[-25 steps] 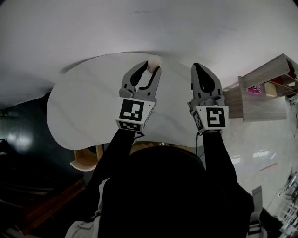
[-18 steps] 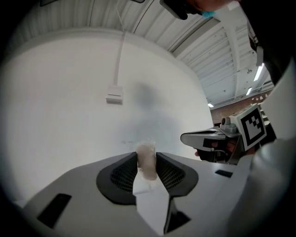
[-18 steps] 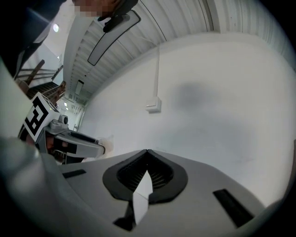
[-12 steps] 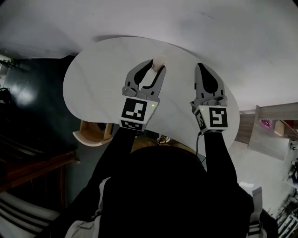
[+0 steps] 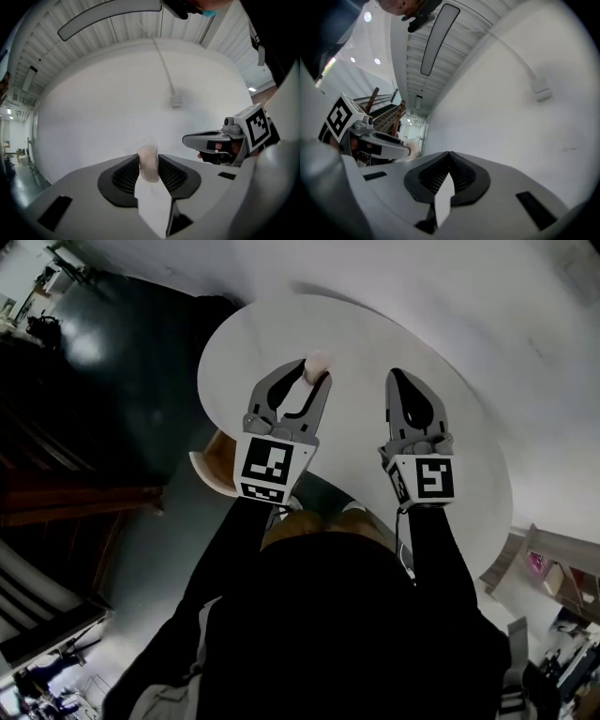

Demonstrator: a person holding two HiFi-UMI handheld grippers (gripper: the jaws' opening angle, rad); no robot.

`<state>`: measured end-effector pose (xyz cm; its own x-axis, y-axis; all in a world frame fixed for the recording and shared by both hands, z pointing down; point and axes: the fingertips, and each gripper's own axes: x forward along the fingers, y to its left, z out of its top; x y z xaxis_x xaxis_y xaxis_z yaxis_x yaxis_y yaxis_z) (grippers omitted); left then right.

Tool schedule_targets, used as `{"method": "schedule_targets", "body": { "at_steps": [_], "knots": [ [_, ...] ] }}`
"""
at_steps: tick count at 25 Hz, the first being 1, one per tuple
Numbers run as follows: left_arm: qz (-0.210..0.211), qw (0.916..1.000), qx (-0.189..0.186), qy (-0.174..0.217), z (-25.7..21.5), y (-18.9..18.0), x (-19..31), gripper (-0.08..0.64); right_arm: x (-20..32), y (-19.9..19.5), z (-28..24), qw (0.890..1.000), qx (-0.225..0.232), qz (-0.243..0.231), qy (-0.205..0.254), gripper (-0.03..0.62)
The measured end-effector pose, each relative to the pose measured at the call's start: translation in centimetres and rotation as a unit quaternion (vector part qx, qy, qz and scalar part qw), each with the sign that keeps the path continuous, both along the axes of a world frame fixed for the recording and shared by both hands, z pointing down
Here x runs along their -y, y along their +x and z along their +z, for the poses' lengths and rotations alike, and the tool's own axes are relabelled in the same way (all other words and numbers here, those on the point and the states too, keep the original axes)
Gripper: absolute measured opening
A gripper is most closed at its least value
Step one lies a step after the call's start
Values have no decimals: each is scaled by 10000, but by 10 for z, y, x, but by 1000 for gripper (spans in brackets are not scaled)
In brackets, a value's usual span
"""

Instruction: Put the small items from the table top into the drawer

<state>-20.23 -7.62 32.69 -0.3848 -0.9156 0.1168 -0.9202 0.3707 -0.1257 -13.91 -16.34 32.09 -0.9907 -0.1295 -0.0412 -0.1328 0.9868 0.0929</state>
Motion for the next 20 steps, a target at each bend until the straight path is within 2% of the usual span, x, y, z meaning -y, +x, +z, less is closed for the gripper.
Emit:
{"method": "schedule_targets", "body": {
  "at_steps": [5, 11, 15, 20],
  "knots": [
    [-720, 9974, 20, -87, 0, -41, -73, 137, -67, -55, 5, 9968, -47, -792, 8, 26],
    [-1308, 9912, -56, -215, 15, -74, -148, 138, -135, -103, 10, 9905, -59, -1376, 44, 26],
    [-1534, 9878, -120, -232, 20, -84, -181, 138, -168, -123, 15, 9870, -93, -1602, -116, 26],
    [-1657, 9858, -167, -228, 25, -94, -207, 138, -197, -137, 22, 9844, -181, -1750, -93, 26]
  ]
}}
